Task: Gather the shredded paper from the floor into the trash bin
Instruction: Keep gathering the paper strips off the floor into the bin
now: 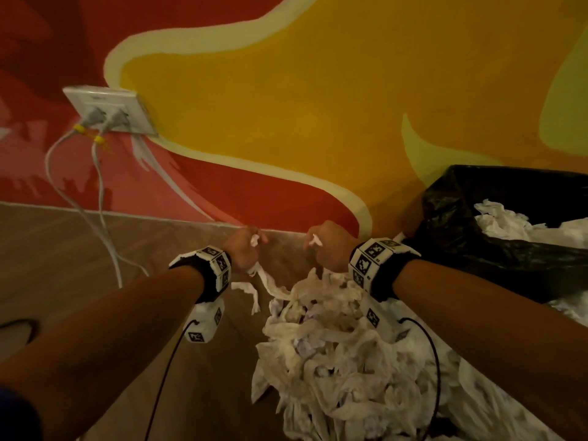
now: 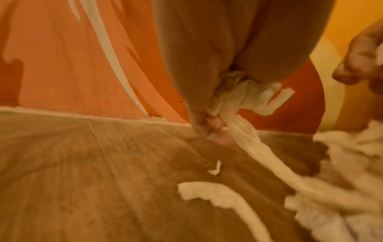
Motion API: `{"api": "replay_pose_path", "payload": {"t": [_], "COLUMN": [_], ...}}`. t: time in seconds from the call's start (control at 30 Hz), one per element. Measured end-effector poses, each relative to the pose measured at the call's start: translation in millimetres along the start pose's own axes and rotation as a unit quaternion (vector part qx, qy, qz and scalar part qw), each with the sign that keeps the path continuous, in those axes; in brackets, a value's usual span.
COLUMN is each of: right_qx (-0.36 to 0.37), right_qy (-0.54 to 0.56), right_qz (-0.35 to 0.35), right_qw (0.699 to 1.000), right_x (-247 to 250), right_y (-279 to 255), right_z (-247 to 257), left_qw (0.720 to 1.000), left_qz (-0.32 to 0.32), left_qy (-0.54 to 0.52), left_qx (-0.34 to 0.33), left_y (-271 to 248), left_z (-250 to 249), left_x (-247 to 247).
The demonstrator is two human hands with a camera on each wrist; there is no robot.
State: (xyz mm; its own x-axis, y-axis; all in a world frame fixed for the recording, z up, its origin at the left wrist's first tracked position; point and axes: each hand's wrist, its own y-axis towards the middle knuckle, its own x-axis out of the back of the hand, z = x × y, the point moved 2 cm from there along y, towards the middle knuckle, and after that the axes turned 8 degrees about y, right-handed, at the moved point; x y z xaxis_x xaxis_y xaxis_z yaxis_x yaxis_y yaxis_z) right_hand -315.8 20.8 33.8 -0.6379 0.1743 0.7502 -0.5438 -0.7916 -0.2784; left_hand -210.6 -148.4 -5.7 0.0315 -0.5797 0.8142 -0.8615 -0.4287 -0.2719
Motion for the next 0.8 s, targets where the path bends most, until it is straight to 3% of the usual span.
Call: {"api": "replay_pose_path", "payload": {"t": [0.07, 0.23, 0.4, 0.47, 0.57, 0.67, 0.8], "right_qx": [-0.006, 0.012, 0.015, 0.016, 0.047, 0.044, 0.06], "right_qy": [-0.03, -0.055, -0.171, -0.227, -0.273, -0.219, -0.118], "right_qz": [0.038, 0.072, 0.162, 0.188, 0.171, 0.148, 0.082], "right_qw": [0.999, 0.996, 0.972, 0.956, 0.946, 0.963, 0.988], "right_x": [-9, -31, -57, -65, -66, -55, -32], "right_y": [-1, -1, -4, -6, -7, -6, -9], "right_z": [3, 3, 0, -4, -10, -15, -21], "left_qw": [0.999, 0.99, 0.967, 0.958, 0.943, 0.954, 0.984], "left_qz": [0.036, 0.013, 0.172, 0.16, 0.159, 0.175, 0.169], "left_qy": [-0.004, 0.141, 0.178, 0.23, 0.276, 0.227, 0.045], "left_qx": [-0.016, -0.013, -0.059, -0.066, -0.099, -0.091, 0.036], "left_y": [-8, -23, -34, -35, -31, -27, -24], "left_z": [11, 36, 57, 63, 65, 57, 53], "left_x": [-3, -19, -49, -56, -56, -54, -45]}}
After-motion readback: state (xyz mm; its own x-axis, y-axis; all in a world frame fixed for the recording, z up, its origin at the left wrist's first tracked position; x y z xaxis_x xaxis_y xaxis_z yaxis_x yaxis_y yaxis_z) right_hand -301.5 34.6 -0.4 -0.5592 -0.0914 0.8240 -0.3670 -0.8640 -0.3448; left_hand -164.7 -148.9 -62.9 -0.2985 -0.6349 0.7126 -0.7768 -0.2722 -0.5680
